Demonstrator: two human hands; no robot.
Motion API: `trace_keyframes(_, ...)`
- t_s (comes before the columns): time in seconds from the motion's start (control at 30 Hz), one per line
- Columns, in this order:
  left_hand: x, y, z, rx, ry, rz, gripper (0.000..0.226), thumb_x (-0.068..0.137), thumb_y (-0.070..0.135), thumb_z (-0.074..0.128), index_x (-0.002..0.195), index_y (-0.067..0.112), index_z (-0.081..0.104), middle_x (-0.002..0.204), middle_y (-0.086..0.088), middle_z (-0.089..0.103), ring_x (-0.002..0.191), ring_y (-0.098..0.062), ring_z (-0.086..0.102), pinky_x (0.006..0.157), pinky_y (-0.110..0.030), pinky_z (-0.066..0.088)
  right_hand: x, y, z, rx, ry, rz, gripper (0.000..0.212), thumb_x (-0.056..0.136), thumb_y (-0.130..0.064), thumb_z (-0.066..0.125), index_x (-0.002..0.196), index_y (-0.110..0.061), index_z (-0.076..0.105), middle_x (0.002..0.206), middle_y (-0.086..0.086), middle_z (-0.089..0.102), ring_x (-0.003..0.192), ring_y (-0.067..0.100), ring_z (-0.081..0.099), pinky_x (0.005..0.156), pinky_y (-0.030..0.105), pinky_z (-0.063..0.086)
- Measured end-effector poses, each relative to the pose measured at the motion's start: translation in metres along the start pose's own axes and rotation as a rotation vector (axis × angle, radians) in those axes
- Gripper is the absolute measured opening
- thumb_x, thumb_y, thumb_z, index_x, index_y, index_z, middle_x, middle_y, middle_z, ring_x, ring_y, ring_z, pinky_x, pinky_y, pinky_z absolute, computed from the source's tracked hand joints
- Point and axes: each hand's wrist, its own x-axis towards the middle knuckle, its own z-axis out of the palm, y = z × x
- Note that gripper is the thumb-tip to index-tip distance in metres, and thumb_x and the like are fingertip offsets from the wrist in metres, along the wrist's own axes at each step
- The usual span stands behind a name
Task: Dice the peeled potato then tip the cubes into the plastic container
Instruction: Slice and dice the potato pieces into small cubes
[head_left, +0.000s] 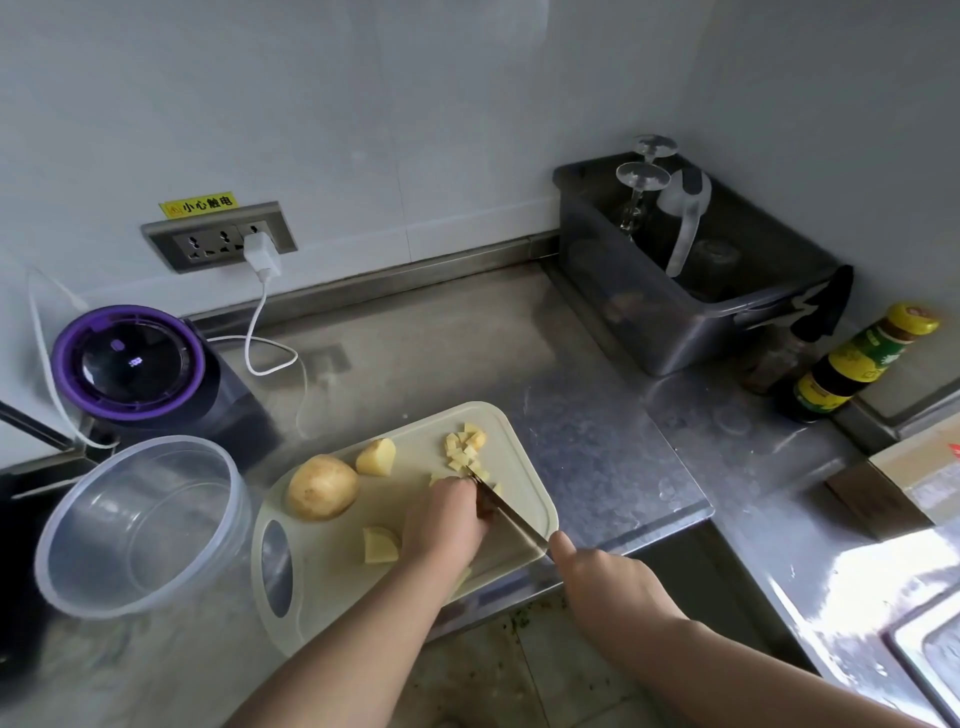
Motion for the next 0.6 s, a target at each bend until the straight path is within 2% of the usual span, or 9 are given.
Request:
trace_keyframes(0.07,0.0,-0.001,0.0,-0.001,0.009,0.009,0.017,0.089,0.022,0.06,0.103,0.015,0.064,0.102,-0.003,0.067,0.093,-0.023,0.064,0.076,-0.031,0.053,0.002,0.002,0.002,-0.01,-0.012,0.003,0.054,0.089,0.006,0.035,0.137,-0.016,0.028,0.067,-0.003,0.039,0.054,0.013,0.039,0.048,0.026,0.031)
trace_keyframes(0.17,0.0,0.0,-0.001,-0.001,0.025,0.023,0.018,0.089,0.027,0.061,0.102,0.015,0.064,0.101,-0.002,0.067,0.093,-0.022,0.064,0.074,-0.029,0.05,0.002,0.009,-0.003,0.01,-0.005,0.019,0.041,0.092,0.0,0.039,0.127,-0.021,0.033,0.072,-0.002,0.046,0.062,0.016,0.049,0.057,0.031,0.044)
trace_keyframes(0.3,0.007,-0.004,-0.002,-0.025,0.056,0.013,0.017,0.091,0.029,0.057,0.099,0.017,0.066,0.099,-0.002,0.068,0.089,-0.021,0.065,0.069,-0.027,0.046,0.002,0.016,-0.014,0.002,0.078,-0.008,0.032,0.092,-0.002,0.037,0.119,-0.02,0.034,0.067,-0.003,0.041,0.064,0.027,0.049,0.058,0.033,0.038)
trace_keyframes(0.43,0.014,-0.018,-0.007,-0.133,0.088,0.041,0.025,0.088,0.029,0.065,0.111,0.019,0.062,0.108,0.001,0.063,0.095,-0.018,0.062,0.079,-0.025,0.045,0.003,0.021,-0.021,-0.014,0.108,-0.054,0.028,0.095,-0.005,0.038,0.118,-0.02,0.036,0.065,-0.004,0.04,0.058,0.023,0.046,0.058,0.032,0.039)
trace_keyframes(0.5,0.018,-0.033,-0.015,-0.186,0.111,0.028,0.024,0.088,0.022,0.067,0.111,0.02,0.062,0.111,0.002,0.06,0.095,-0.015,0.06,0.082,-0.025,0.046,0.003,0.024,-0.021,-0.022,0.092,-0.071,0.03,0.094,-0.004,0.038,0.119,-0.021,0.037,0.066,-0.004,0.042,0.056,0.019,0.045,0.056,0.03,0.037)
trace_keyframes(0.6,0.024,-0.053,-0.02,-0.169,0.068,0.093,0.035,0.088,0.006,0.06,0.119,0.02,0.06,0.124,0.001,0.055,0.105,-0.016,0.059,0.091,-0.031,0.047,0.003,0.025,-0.02,-0.042,0.049,-0.1,0.036,0.093,-0.002,0.04,0.12,-0.026,0.038,0.082,0.003,0.058,0.07,0.022,0.059,0.063,0.033,0.048)
